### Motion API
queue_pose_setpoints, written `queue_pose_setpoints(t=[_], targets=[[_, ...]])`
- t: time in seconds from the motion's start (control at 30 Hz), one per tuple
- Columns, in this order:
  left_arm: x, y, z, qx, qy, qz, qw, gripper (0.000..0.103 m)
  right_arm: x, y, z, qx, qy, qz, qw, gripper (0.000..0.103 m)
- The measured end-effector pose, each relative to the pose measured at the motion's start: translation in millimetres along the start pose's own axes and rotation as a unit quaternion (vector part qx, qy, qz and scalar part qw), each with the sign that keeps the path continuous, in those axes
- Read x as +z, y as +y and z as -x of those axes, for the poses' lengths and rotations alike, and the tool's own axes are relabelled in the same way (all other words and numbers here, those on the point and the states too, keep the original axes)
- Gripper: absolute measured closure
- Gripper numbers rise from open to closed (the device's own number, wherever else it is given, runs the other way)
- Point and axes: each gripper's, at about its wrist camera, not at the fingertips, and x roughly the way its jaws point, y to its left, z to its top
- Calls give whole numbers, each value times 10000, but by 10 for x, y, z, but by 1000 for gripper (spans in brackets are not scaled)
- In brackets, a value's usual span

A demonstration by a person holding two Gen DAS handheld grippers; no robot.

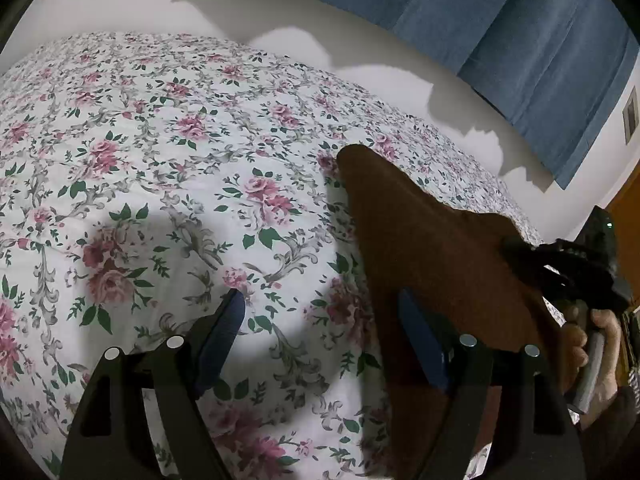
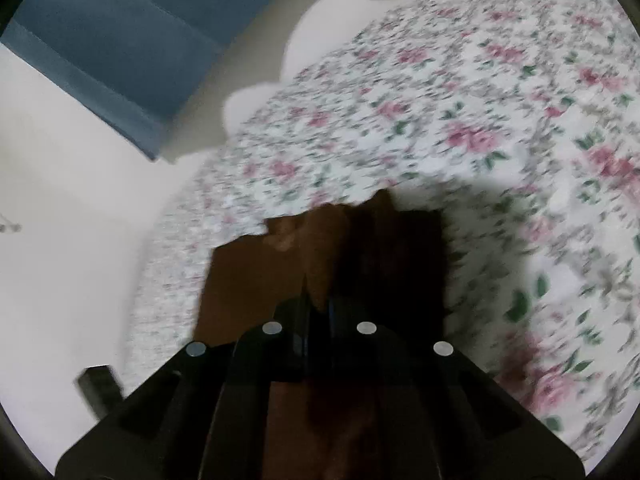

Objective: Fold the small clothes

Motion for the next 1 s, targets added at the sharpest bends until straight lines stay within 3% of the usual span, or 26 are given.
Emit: queue_pose_setpoints(t=[0.1, 0.27, 0.4, 0.47, 0.53, 0.63, 0.77, 1.0], targets=[[5, 2, -21, -19, 34, -16, 10000, 25, -20, -275, -113, 57, 116, -374, 9992, 98], [8, 18, -33, -10, 61, 7, 10000, 25, -102, -428, 53, 612, 34, -806, 9949, 92], [-1, 30, -38, -18, 86, 46, 10000, 25, -387, -397, 462, 913, -5, -862, 9921, 71], [-4, 23, -37, 3, 79, 23, 10000, 25, -555, -390, 625, 1147, 79, -941, 9889, 66], [-2, 28, -41, -1, 82, 29, 10000, 25, -764, -377, 779, 1433, 224, -1018, 9842, 54], [-5, 23, -41, 4, 82, 30, 10000, 25, -971, -358, 925, 1569, 351, -1066, 9812, 47], [-5, 27, -42, 0, 80, 33, 10000, 25, -1139, -357, 969, 1538, 511, -1099, 9806, 43], [-7, 30, -42, -1, 82, 32, 10000, 25, -1080, -336, 694, 1639, 552, -1351, 9756, 45]])
